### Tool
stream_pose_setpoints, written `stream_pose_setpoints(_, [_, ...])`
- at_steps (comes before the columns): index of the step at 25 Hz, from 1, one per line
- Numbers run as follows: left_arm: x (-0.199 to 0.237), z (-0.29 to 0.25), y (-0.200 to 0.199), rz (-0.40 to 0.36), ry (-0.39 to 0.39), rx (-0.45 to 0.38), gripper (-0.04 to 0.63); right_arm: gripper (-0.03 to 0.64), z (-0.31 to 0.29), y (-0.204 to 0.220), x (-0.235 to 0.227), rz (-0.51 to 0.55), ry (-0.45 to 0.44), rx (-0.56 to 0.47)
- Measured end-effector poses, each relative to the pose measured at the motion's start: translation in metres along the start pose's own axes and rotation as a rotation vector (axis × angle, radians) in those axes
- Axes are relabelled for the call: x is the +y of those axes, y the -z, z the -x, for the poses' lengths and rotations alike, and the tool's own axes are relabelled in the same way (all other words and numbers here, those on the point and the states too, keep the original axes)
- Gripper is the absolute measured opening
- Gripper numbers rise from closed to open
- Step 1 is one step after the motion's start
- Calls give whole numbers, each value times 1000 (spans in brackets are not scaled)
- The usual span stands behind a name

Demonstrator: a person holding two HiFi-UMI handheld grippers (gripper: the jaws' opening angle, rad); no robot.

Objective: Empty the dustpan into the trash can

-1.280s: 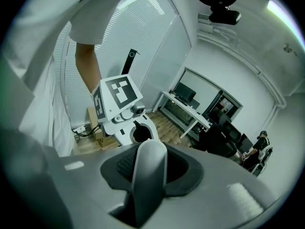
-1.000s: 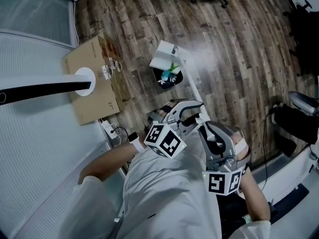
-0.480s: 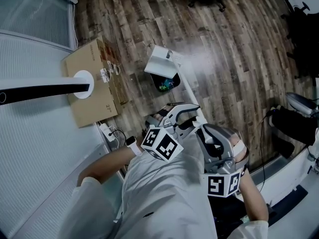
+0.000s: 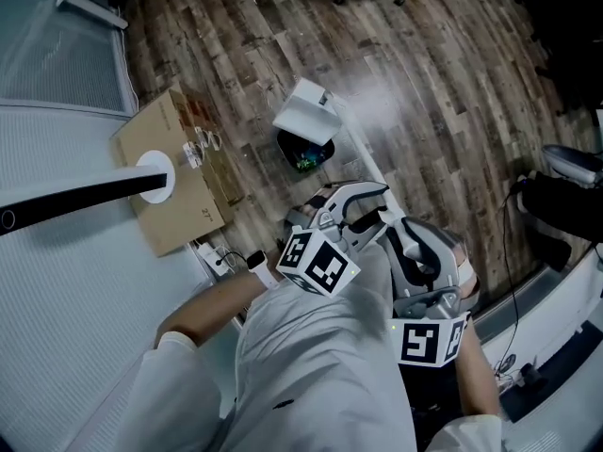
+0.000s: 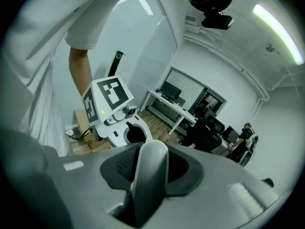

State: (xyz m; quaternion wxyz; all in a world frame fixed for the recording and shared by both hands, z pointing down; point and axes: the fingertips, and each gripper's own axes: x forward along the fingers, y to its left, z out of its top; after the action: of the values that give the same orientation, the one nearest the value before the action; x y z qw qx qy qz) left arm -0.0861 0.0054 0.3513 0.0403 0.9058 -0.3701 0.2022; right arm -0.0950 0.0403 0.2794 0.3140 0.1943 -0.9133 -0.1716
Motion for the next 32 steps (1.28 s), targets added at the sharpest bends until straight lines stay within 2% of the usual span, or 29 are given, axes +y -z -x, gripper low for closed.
stream_pose_setpoints(3, [-7, -13, -8, -16, 29, -5, 130, 120, 8, 9, -12, -70, 50, 20])
stream_pose_setpoints(14, [-34, -54, -25, -48, 132, -11, 110, 120, 36, 51, -41, -194, 213, 94])
stream_pose_setpoints(24, [-43, -74, -32, -54, 137, 2, 36, 118, 66, 103, -64, -294, 322, 169])
stream_pose_setpoints(27, [-40, -76, -29, -36, 127, 20, 10, 118, 70, 118, -67, -337, 350, 200])
stream_pose_setpoints(32, [-35, -78, -25, 13, 107, 58, 8, 118, 78, 140, -75, -394, 395, 218])
